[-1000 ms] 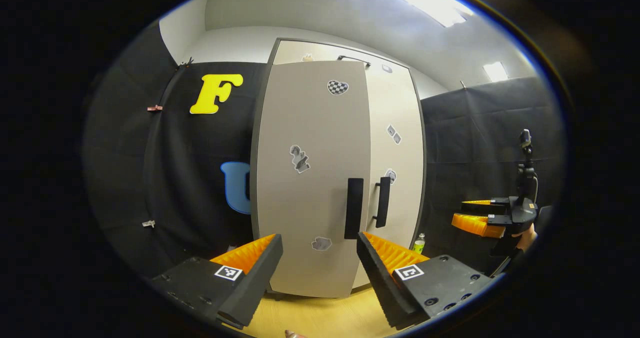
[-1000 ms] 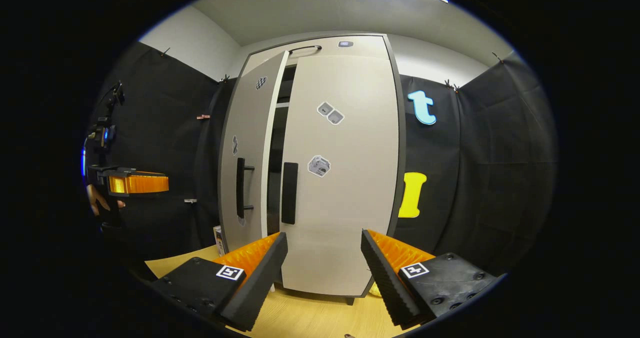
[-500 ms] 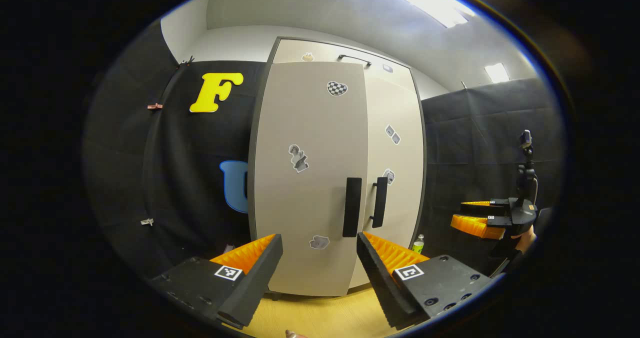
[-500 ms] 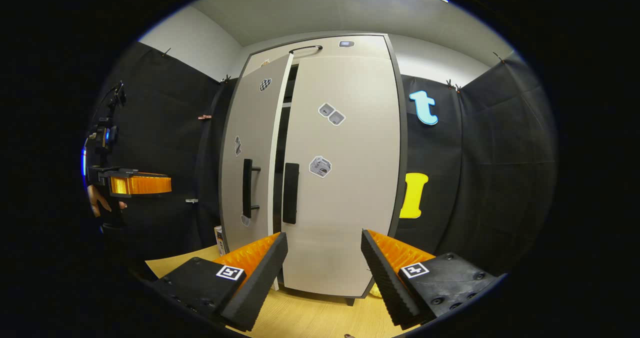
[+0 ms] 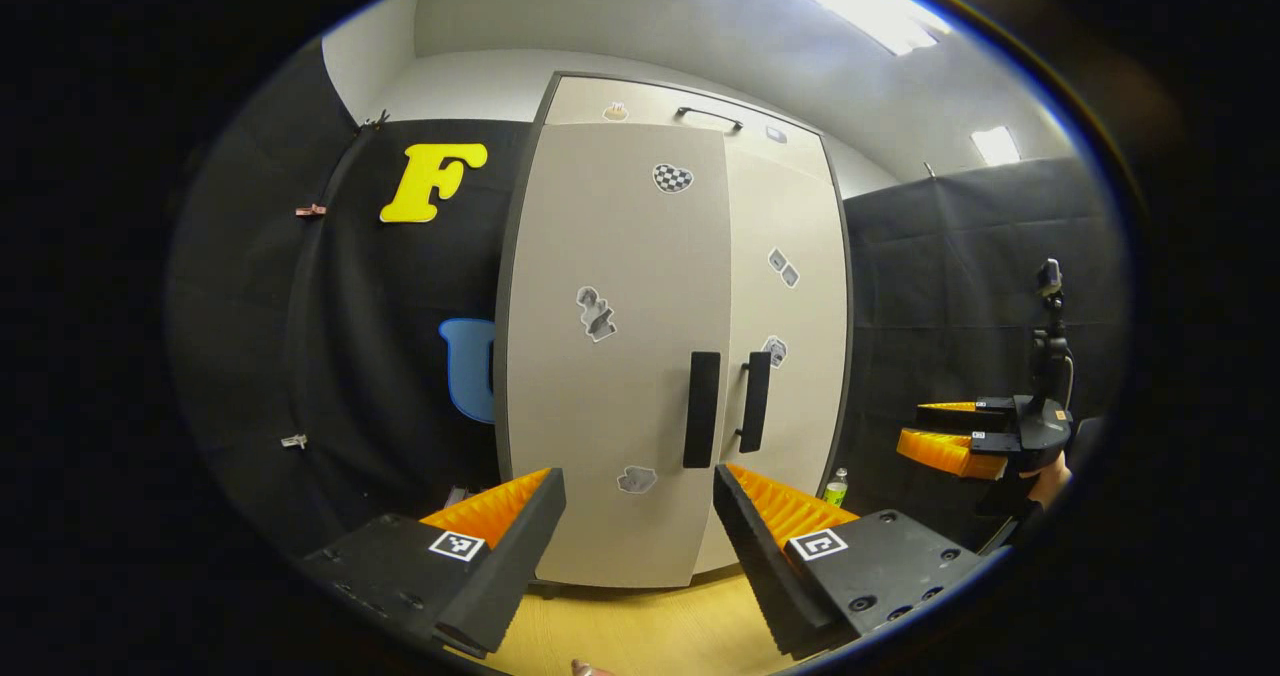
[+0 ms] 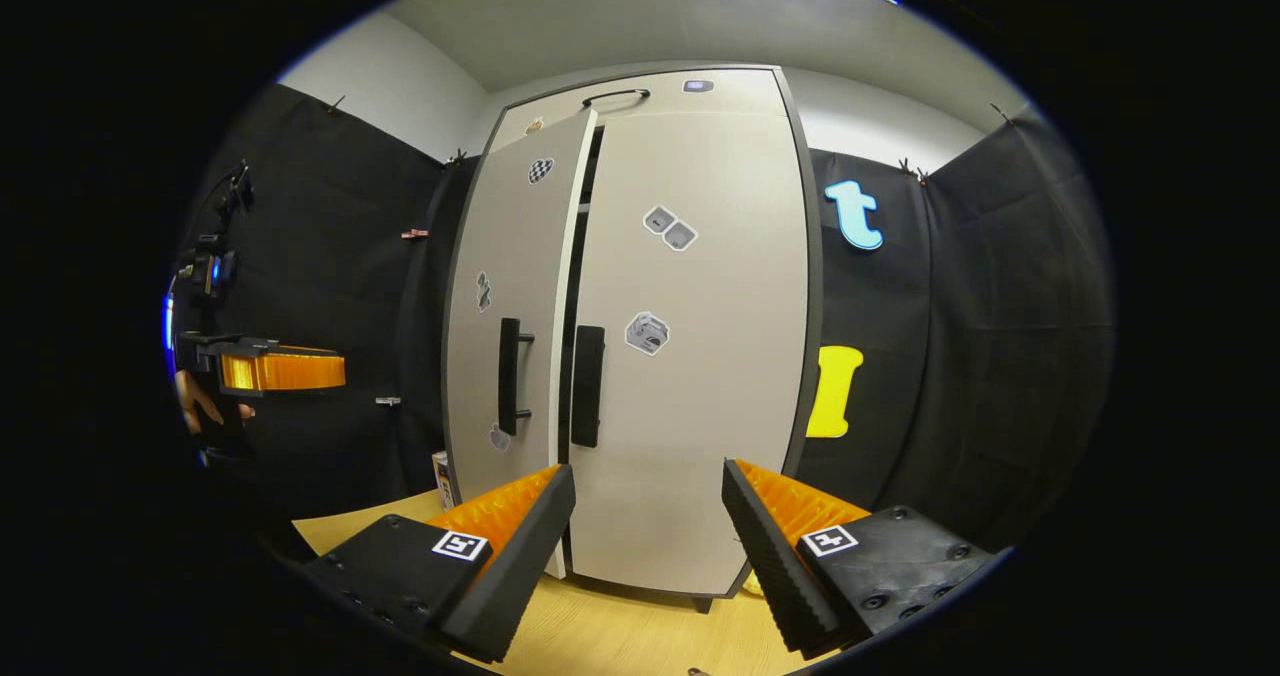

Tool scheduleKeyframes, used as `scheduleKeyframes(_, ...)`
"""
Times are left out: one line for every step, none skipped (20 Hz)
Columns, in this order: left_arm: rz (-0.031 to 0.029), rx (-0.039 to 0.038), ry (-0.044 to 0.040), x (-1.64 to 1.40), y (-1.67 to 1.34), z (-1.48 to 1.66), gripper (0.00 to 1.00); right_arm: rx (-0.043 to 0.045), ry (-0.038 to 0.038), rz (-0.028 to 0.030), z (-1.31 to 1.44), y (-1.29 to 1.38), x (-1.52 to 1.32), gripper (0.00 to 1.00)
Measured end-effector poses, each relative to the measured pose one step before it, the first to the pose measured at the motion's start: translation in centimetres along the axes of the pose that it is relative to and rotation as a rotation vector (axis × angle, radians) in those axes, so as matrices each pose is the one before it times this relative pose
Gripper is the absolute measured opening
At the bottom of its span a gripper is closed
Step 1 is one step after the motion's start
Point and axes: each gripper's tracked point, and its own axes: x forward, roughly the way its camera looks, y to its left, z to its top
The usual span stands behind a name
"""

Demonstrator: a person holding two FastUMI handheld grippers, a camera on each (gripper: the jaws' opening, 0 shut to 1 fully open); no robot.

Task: Grab one shoe with the right hand and put it into the shoe cabinet, grab the other shoe with the left hand and put it into the shoe cabinet; then close the right door with the right hand and the left door with the left hand.

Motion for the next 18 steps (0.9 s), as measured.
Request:
scheduleKeyframes(-0.0012,-0.00115,-0.00086,-0.001,-0.053,0.004,0.95,-0.00032,-0.00311,0.00276,0.065,0.069,0.016,0.98)
scheduleKeyframes(-0.00025,0.00082,-0.00033,0.029,0.011,0.102,0.95,0.00012,-0.00097,0.00324,0.033,0.144,0.094,0.98)
scheduleKeyframes(-0.00011,0.00353,0.00135,0.036,-0.078,-0.078,0.95,-0.00033,-0.00058,0.00115,0.011,0.096,0.001,0.98)
scheduleKeyframes(0.00225,0.00485,0.00139,-0.018,0.035,0.02,0.95,-0.00011,0.00094,0.00092,-0.004,-0.002,0.006,0.98)
scheduleKeyframes(0.00234,0.0038,-0.00003,-0.044,0.08,-0.028,0.95,0.00007,0.00019,0.00022,-0.019,0.059,-0.004,0.98)
scheduleKeyframes(0.00116,0.00115,-0.00031,0.024,-0.017,0.024,0.95,0.00019,0.00067,-0.00005,0.01,0.024,0.022,0.98)
scheduleKeyframes(0.0002,-0.00207,-0.00094,0.009,-0.043,-0.091,0.95,0.00018,0.00093,0.00031,-0.003,0.034,-0.029,0.98)
scheduleKeyframes(-0.00039,-0.00475,0.00009,0.024,-0.077,-0.003,0.95,-0.00042,0.00135,-0.0004,-0.069,0.014,-0.014,0.98)
scheduleKeyframes(-0.00158,-0.00486,0.00021,-0.011,-0.134,-0.052,0.95,0.00142,0.00104,-0.00121,0.011,-0.007,-0.01,0.98)
scheduleKeyframes(-0.00139,-0.00406,0.00094,-0.014,-0.145,-0.056,0.95,0.00424,0.00027,-0.00099,-0.005,0.037,-0.005,0.98)
scheduleKeyframes(0.00084,-0.00126,0.00083,0.139,0.012,-0.084,0.95,0.00461,-0.00171,0.00051,0.079,0.079,-0.02,0.98)
scheduleKeyframes(0.00352,0.00106,0.00112,-0.026,0.06,-0.057,0.95,0.00215,-0.00148,0.00024,0.065,0.046,-0.014,0.98)
scheduleKeyframes(0.00237,0.00225,0.00177,-0.022,-0.075,-0.044,0.95,-0.00105,-0.00134,-0.00007,0.06,0.053,-0.038,0.98)
scheduleKeyframes(0.00197,0.00285,0.00244,-0.013,-0.026,-0.011,0.95,-0.00071,-0.00012,-0.00105,-0.047,-0.033,0.02,0.98)
scheduleKeyframes(0.00161,0.00348,0.00104,-0.026,0.057,-0.074,0.95,0.00288,0.0035,-0.00057,-0.079,0.046,0.002,0.98)
scheduleKeyframes(0.0028,0.00391,-0.00092,-0.028,-0.012,0.09,0.95,0.00376,0.00358,-0.00259,-0.102,0.004,-0.065,0.98)
scheduleKeyframes(0.00436,0.0017,-0.00106,-0.084,-0.005,-0.063,0.95,0.00162,0.00443,-0.00377,-0.108,0.001,-0.042,0.98)
scheduleKeyframes(0.00324,-0.00192,-0.00052,-0.028,-0.02,-0.032,0.95,-0.00049,0.00243,-0.00143,-0.03,0.055,-0.033,0.98)
